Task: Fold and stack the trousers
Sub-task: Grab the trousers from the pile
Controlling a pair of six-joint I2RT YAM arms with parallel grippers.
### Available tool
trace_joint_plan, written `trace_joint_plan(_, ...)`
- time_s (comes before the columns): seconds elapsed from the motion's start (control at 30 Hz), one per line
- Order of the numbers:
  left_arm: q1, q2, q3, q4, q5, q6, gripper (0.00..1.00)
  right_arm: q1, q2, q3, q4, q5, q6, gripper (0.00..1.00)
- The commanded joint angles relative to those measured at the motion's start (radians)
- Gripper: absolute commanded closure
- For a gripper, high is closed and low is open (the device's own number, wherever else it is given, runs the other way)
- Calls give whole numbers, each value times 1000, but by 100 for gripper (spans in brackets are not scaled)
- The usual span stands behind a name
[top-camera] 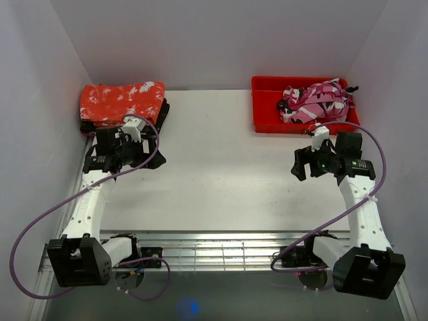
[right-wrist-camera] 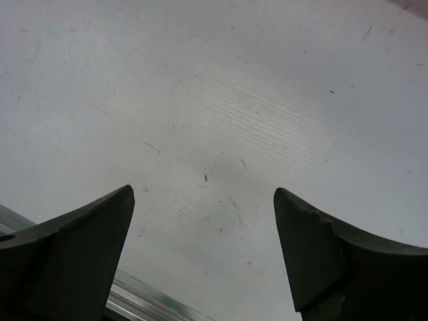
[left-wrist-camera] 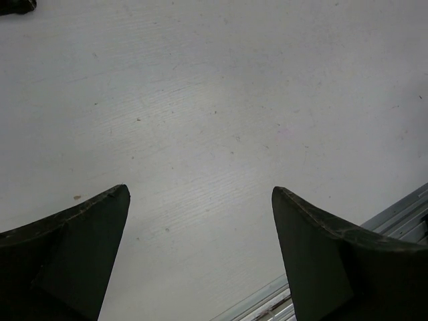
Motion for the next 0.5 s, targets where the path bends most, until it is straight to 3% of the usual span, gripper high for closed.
trace_joint_plan(0.0, 3, -9, 29, -3, 27, -47, 2, 1, 33, 133, 13, 20, 48, 10)
trace_joint_plan(0.07, 2, 27, 87, -35, 39, -44, 2, 1, 113, 212, 28, 36, 82, 10)
trace_joint_plan(0.27, 2, 54, 197, -46, 62, -48, 2, -1, 461, 656, 18, 102, 167, 10)
trace_joint_plan(0.47, 3, 83, 224, -54, 51, -48, 2, -1, 859, 1084, 16, 165, 222, 10)
